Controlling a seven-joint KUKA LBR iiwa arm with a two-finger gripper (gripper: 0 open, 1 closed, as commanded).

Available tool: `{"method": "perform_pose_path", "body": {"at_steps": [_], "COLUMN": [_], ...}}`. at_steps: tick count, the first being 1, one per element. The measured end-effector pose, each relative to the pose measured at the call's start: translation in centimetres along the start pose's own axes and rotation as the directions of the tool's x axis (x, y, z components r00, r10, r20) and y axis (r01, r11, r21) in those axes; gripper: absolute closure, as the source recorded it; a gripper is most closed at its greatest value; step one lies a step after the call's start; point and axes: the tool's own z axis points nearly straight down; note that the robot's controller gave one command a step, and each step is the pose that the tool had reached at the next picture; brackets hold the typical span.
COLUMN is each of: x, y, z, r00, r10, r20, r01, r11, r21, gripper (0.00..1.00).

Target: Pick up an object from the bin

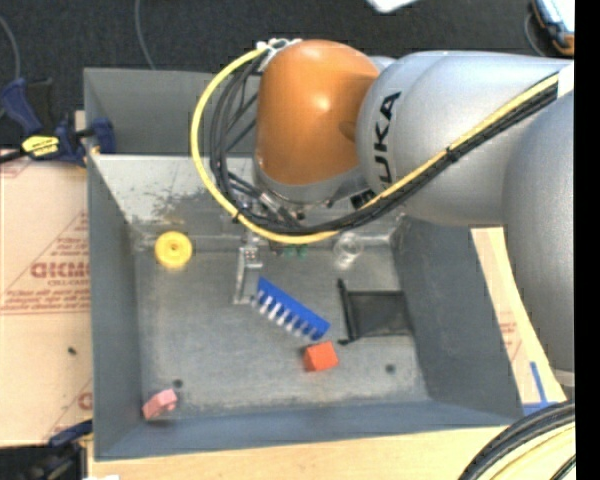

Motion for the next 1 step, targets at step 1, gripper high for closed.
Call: {"method": "perform_pose_path", "body": {"at_steps": [1], "x": [-0.01], "y": [-0.05], "z": [-0.26], "r00": [1.000], "r10": [0.001], "r20": [0.003], "r01": [-0.001], "r11": [1.000], "r21": [0.000], "gripper": [0.00]}}
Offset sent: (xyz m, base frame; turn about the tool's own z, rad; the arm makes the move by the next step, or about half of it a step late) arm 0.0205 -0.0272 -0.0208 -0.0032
